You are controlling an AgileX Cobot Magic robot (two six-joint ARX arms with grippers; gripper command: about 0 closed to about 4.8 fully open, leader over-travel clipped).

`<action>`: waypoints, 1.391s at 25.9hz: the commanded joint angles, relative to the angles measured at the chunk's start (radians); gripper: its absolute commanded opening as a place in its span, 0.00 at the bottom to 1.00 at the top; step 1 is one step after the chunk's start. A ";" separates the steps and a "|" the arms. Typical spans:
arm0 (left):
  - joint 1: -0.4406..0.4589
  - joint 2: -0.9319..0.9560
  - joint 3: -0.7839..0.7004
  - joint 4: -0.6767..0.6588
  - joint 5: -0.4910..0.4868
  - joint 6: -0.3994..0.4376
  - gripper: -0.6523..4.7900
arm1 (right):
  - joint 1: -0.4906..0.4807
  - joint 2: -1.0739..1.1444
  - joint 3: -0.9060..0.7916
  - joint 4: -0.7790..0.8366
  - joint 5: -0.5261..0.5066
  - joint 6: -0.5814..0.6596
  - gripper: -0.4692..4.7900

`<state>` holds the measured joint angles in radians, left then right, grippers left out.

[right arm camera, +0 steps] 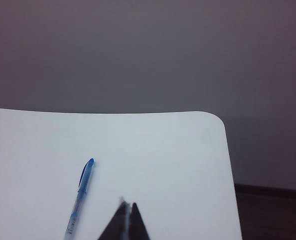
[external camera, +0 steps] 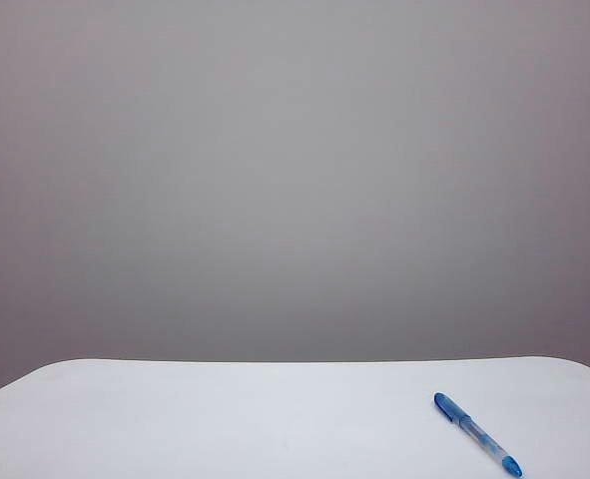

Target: Pick up the pen and remove the cap.

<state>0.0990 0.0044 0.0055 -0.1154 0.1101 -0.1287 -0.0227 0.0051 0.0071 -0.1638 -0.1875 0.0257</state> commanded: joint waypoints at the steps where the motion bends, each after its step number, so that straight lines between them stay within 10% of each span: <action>1: 0.001 0.001 0.000 0.012 0.007 -0.004 0.16 | 0.002 -0.004 -0.005 0.010 0.010 0.005 0.08; 10: 0.001 0.002 0.013 0.158 0.071 -0.150 0.16 | 0.003 -0.004 -0.005 0.138 0.001 0.185 0.08; 15: 0.002 0.058 0.167 0.180 -0.056 -0.157 0.13 | 0.003 0.000 0.053 0.295 0.019 0.363 0.12; 19: 0.002 0.336 0.377 0.180 0.034 -0.155 0.13 | 0.003 0.113 0.264 0.295 0.101 0.354 0.13; 26: 0.001 0.845 0.761 0.035 0.192 0.015 0.13 | 0.003 0.579 0.652 0.198 0.028 0.150 0.13; 31: -0.001 1.099 0.980 -0.130 0.389 0.062 0.13 | 0.004 0.901 0.735 0.429 -0.236 -0.010 0.13; 36: -0.095 1.255 1.150 -0.369 0.280 0.250 0.11 | 0.015 1.116 0.820 0.278 -0.252 0.000 0.13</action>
<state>0.0154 1.2400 1.1366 -0.4278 0.4335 0.0700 -0.0116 1.0977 0.8101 0.1623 -0.4351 0.0250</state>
